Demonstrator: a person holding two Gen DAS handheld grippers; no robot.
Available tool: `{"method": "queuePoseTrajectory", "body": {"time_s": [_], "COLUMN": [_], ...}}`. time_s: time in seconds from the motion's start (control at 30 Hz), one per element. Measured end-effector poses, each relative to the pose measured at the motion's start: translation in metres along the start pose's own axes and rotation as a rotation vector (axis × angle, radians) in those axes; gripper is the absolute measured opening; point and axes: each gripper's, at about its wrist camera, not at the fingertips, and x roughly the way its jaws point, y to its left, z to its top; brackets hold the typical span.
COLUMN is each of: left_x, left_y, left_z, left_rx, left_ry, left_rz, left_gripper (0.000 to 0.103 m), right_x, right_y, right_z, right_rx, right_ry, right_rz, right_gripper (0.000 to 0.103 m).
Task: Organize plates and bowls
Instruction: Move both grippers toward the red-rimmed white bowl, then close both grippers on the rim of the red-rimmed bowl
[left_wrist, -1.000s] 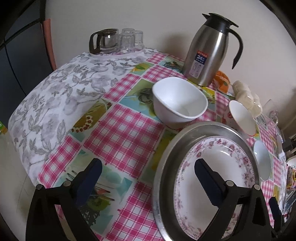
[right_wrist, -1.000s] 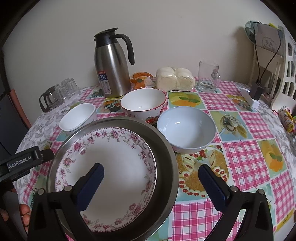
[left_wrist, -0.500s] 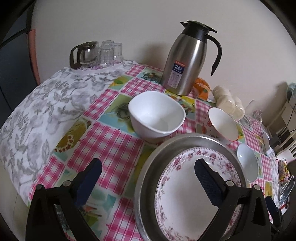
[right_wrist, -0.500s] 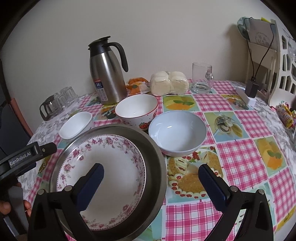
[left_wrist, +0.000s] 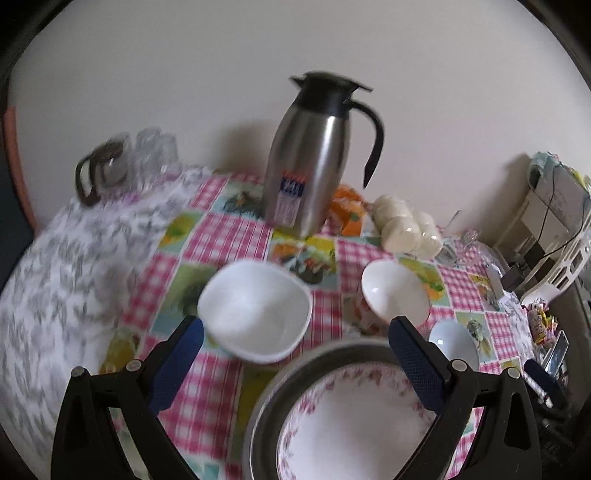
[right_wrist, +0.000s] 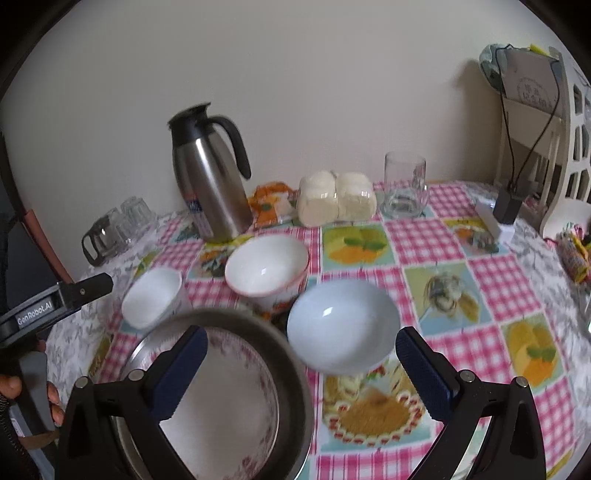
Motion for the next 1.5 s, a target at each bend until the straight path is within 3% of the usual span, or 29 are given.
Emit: {"method": "queuePoseTrajectory", "body": {"time_s": [0.2, 0.43, 0.63, 0.7, 0.8, 1.0, 1.07, 1.3, 1.5], "left_x": [0.007, 0.028, 0.066, 0.082, 0.107, 0.144, 0.151, 0.174, 0.183], "left_y": [-0.019, -0.033, -0.04, -0.044, -0.049, -0.06, -0.062, -0.067, -0.071], "left_z": [0.039, 0.076, 0.074, 0.067, 0.053, 0.031, 0.029, 0.018, 0.009], "left_rx": [0.101, 0.119, 0.052, 0.035, -0.011, -0.035, -0.045, -0.047, -0.049], "left_ry": [-0.024, 0.08, 0.204, 0.25, 0.323, 0.415, 0.428, 0.483, 0.505], "left_rz": [0.032, 0.036, -0.01, -0.026, -0.063, -0.085, -0.085, -0.097, -0.115], "left_gripper": [0.1, 0.1, 0.099, 0.094, 0.08, 0.067, 0.063, 0.038, 0.02], "right_x": [0.009, 0.03, 0.071, 0.085, 0.109, 0.144, 0.153, 0.181, 0.195], "right_y": [-0.002, -0.008, -0.012, -0.012, -0.009, -0.011, -0.012, -0.011, -0.002], "right_z": [0.035, 0.071, 0.083, 0.08, 0.073, 0.064, 0.063, 0.056, 0.049], "right_rx": [-0.027, -0.045, -0.045, -0.042, -0.031, 0.005, 0.01, 0.02, -0.004], "right_ry": [0.006, 0.039, 0.143, 0.179, 0.225, 0.293, 0.312, 0.368, 0.402], "right_rz": [-0.024, -0.013, -0.016, -0.015, -0.002, 0.001, 0.009, 0.043, 0.07], "right_gripper": [0.103, 0.103, 0.103, 0.102, 0.091, 0.074, 0.063, 0.046, 0.024]}}
